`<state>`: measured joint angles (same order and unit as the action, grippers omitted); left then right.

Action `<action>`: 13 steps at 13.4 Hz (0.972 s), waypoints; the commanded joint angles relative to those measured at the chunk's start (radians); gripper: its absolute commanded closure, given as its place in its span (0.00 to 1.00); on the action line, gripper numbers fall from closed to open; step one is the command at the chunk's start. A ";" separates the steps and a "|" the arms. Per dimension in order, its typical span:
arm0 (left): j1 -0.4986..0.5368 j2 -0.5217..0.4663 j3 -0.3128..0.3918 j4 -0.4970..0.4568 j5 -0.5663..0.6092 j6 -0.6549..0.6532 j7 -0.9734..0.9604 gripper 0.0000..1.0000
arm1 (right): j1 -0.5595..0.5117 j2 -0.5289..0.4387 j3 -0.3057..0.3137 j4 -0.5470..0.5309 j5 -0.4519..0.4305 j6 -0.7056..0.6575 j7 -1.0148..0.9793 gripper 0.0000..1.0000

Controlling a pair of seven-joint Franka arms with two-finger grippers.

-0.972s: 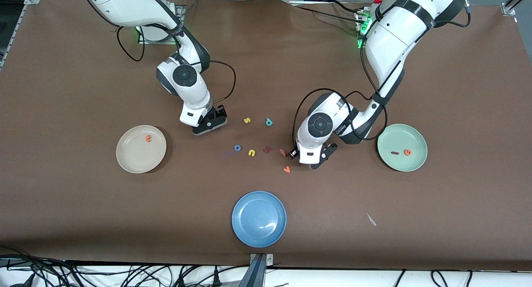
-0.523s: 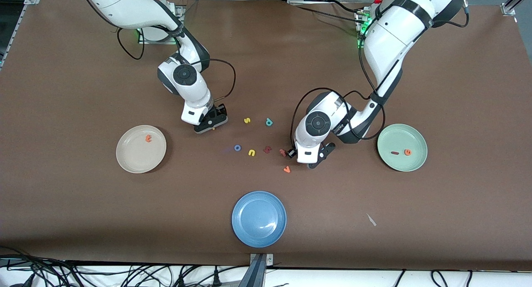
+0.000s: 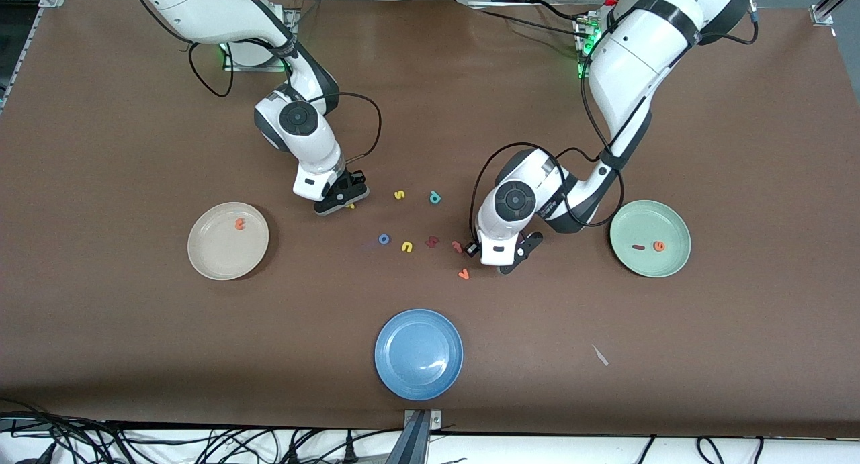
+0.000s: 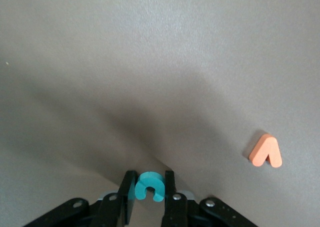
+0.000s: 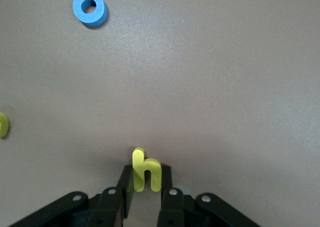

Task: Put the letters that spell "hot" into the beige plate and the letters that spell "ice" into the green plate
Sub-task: 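Drop the h on the cream plate while the left gripper drops c on green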

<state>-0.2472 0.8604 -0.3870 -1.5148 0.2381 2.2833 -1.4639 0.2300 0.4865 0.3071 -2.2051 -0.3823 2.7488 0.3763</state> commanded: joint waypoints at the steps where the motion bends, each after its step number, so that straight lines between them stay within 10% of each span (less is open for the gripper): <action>1: 0.032 -0.015 0.005 0.034 0.010 -0.025 0.010 1.00 | -0.012 -0.026 -0.039 -0.011 -0.020 0.009 -0.084 0.91; 13: 0.491 -0.268 -0.009 0.001 -0.079 -0.458 0.794 1.00 | -0.253 -0.171 -0.163 -0.002 0.017 -0.184 -0.694 0.89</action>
<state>0.1680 0.6185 -0.3857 -1.4556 0.1873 1.8424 -0.8223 -0.0086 0.3073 0.1536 -2.1993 -0.3839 2.5498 -0.2636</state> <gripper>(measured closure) 0.753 0.744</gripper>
